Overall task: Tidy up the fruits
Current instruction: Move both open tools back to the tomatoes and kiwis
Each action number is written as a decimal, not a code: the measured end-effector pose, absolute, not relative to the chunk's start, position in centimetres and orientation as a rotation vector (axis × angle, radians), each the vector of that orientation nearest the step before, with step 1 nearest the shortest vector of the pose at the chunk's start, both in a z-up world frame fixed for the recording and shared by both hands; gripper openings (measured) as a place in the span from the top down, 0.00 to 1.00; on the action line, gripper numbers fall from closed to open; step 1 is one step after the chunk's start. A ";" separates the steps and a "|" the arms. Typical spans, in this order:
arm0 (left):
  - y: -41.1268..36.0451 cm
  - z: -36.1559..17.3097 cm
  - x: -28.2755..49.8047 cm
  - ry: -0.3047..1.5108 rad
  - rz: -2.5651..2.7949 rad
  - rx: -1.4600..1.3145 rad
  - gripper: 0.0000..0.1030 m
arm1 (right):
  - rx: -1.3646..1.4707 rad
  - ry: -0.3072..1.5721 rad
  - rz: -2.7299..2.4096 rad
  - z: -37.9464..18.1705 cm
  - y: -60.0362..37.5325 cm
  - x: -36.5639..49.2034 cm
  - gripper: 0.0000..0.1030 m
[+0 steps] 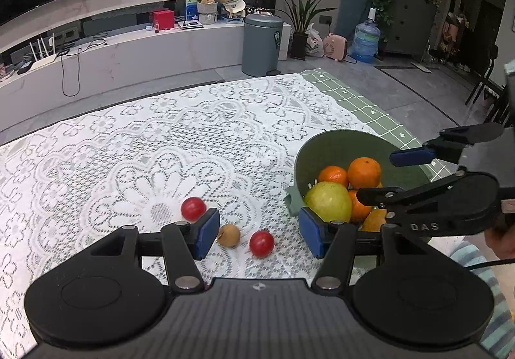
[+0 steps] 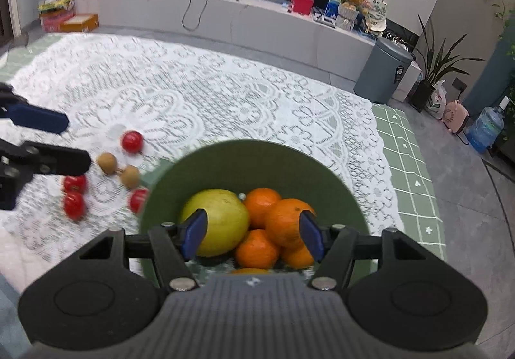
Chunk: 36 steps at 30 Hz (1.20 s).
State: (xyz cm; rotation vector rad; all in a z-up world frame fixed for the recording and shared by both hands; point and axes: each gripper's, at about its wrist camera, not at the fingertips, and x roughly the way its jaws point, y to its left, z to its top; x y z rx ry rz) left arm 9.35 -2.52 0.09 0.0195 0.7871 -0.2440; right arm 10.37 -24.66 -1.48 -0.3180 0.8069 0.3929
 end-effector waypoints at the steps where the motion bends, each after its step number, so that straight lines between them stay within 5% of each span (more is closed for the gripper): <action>1: -2.3 0.0 9.1 0.784 -0.240 0.020 0.35 | -0.299 0.799 0.394 -1.3 -24.5 9.9 0.41; 36: 4.6 -3.7 2.7 0.745 -0.154 -0.131 0.35 | -0.203 0.663 0.470 -5.1 -16.6 0.8 0.42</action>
